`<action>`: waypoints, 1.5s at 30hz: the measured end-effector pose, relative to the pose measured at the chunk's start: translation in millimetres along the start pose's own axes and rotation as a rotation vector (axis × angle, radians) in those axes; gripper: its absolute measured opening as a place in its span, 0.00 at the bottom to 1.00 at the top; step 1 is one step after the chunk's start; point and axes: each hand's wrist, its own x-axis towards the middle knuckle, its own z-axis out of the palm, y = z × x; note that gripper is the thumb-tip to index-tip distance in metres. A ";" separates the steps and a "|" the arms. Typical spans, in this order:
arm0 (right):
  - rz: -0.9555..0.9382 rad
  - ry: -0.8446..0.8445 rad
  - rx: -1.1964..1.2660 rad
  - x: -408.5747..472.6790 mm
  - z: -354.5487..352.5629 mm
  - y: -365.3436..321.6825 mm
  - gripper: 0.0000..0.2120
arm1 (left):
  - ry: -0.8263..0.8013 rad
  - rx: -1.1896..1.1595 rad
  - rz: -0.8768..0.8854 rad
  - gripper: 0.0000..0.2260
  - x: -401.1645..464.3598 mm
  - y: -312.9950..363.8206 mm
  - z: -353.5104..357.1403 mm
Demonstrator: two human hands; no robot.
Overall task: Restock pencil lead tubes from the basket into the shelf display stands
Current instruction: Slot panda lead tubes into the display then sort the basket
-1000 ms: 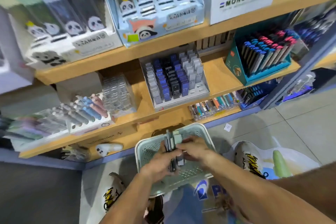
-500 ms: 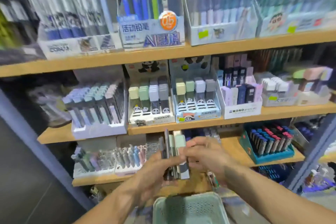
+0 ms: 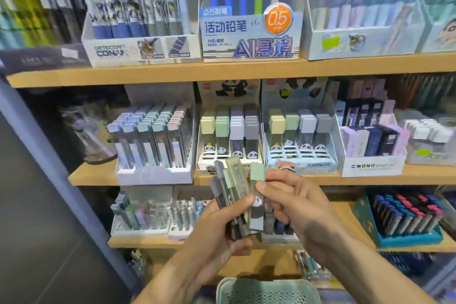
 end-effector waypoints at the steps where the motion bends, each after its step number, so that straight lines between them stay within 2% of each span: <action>1: 0.002 -0.008 0.000 1.6 2.4 -0.8 0.16 | 0.006 0.018 0.019 0.07 1.4 0.4 -0.9; 3: -0.014 -0.015 -0.045 4.7 6.1 -1.5 0.18 | 0.024 0.080 0.070 0.06 3.1 0.5 -1.5; 7: -0.022 -0.003 -0.196 9.5 12.3 -2.1 0.19 | 0.068 0.160 0.125 0.14 4.0 -1.4 -2.4; 11: 0.015 0.015 -0.184 16.7 10.4 -2.2 0.17 | 0.048 0.133 0.113 0.09 3.2 0.2 -0.3; 15: -0.032 -0.039 -0.124 19.0 6.0 -13.6 0.13 | 0.066 0.073 0.113 0.19 5.0 2.9 0.8; 18: -0.083 -0.055 -0.144 20.5 -1.1 -17.9 0.10 | 0.082 0.062 0.104 0.21 7.8 0.8 1.3; 23: -0.218 -0.028 -0.249 22.3 -23.6 -42.6 0.15 | 0.068 0.054 0.092 0.24 13.0 1.0 -1.2; 28: -0.581 0.112 -0.425 51.2 -51.7 -100.6 0.15 | 0.054 0.100 0.103 0.25 16.6 0.1 0.2; 34: -0.784 0.169 -0.587 65.1 -59.2 -74.0 0.13 | 0.064 0.134 0.097 0.25 25.5 0.4 6.4; 39: -0.844 0.228 -0.636 71.0 -69.1 -62.2 0.12 | 0.058 0.165 0.098 0.24 31.4 0.3 10.4; 45: -0.876 0.180 -0.711 70.1 -67.9 -54.3 0.11 | 0.048 0.212 0.134 0.19 34.5 -0.5 18.1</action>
